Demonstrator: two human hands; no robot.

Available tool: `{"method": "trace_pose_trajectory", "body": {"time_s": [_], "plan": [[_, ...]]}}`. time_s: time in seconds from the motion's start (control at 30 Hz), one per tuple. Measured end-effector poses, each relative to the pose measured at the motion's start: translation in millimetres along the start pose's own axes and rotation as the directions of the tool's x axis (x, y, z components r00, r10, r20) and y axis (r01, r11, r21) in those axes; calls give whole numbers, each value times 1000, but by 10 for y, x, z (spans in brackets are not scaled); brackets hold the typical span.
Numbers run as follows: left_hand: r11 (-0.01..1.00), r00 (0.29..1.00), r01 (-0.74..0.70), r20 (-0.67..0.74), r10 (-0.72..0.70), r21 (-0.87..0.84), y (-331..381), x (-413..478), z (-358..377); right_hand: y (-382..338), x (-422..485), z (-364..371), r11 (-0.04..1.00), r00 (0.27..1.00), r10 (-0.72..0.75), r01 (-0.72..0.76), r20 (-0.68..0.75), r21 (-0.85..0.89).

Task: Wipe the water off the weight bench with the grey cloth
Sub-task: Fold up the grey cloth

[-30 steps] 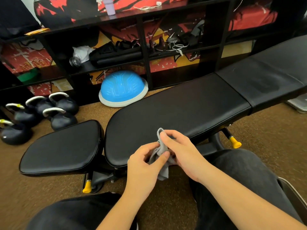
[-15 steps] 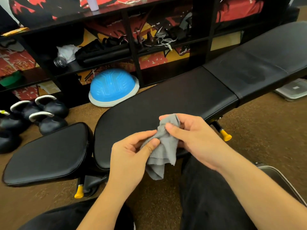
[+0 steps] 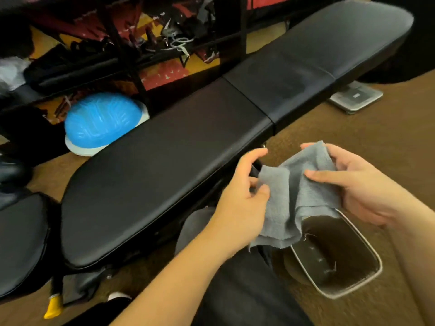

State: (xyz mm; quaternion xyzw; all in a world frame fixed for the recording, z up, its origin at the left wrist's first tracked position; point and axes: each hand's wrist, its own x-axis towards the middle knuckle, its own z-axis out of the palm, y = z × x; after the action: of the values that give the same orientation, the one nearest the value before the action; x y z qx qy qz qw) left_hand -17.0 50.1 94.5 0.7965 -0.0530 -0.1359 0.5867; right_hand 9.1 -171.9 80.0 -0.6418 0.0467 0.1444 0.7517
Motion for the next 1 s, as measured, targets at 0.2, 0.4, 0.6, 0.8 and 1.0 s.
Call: {"method": "trace_pose_trajectory", "body": {"time_s": [0.2,0.4,0.6,0.8,1.0], "plan": [[925,973,134,131,-192,355,-273,635,720,668,343,-867,965,967,219,-235,-132,-116],[754,832,531,-67,-551,386,-772,1195,1401,1450,682,-1414,853,873,299,-425,-385,-303],[662,648,750,-213,-731,7,-1377,1193,1471,1915,805,-1613,760,835,250,-483,-490,-435],[386,430,621,-115,-895,-682,-1421,1277,1455,1990,819,-1583,615,832,176,-511,-527,-601],[553,558,829,-141,-818,76,-1468,1212,1478,2025,782,-1475,317,818,45,-557,-574,-768]]}}
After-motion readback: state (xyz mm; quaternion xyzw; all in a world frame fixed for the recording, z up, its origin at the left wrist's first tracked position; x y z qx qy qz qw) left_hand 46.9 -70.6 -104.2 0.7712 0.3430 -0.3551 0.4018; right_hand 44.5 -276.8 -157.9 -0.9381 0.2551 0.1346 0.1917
